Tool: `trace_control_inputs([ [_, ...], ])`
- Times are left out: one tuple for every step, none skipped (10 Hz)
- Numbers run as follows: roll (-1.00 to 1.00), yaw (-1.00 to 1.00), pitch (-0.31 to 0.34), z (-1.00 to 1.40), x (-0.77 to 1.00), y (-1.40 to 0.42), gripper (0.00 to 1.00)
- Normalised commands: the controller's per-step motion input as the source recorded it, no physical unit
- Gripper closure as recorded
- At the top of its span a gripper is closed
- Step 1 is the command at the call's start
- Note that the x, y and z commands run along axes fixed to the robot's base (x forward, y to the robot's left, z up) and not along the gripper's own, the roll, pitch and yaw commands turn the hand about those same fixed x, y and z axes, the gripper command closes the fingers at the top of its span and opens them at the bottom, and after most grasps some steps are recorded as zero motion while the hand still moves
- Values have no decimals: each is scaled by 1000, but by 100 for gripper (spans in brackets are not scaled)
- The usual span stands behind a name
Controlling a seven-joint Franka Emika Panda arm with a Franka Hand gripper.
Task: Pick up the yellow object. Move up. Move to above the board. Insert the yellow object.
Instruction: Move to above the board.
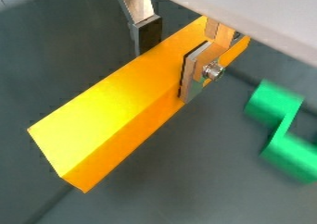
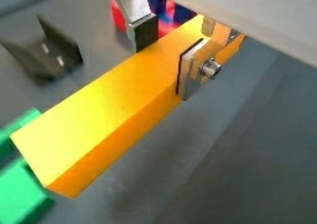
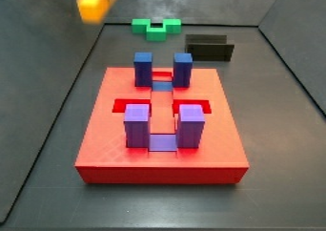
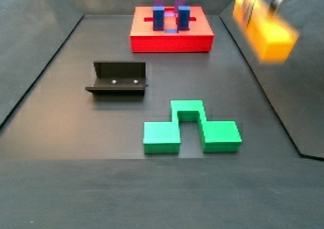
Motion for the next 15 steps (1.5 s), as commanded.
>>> trace_control_inputs([
  [-1,1,43,1400,23,5,100],
  [-8,1,89,1400,49,9,100],
  [-7,0,92,1400,26,6,100],
  [-3,0,70,726,21,4,100],
  [0,0,53,210,30,5,100],
  [127,64,70,207,799,-1400,100],
  [138,67,93,194,793,-1400,100],
  [157,62,144,179,828,-1400,100],
  [25,31,146,185,867,-1400,100],
  [10,21,142,201,862,-1400,100],
  [40,19,132,207,848,-1400,100],
  [21,16,138,210,889,-1400,100],
  [23,12,151,210,941,-1400,100],
  [62,8,170,133,579,-805,100],
  [78,11,162,90,366,-471,100],
])
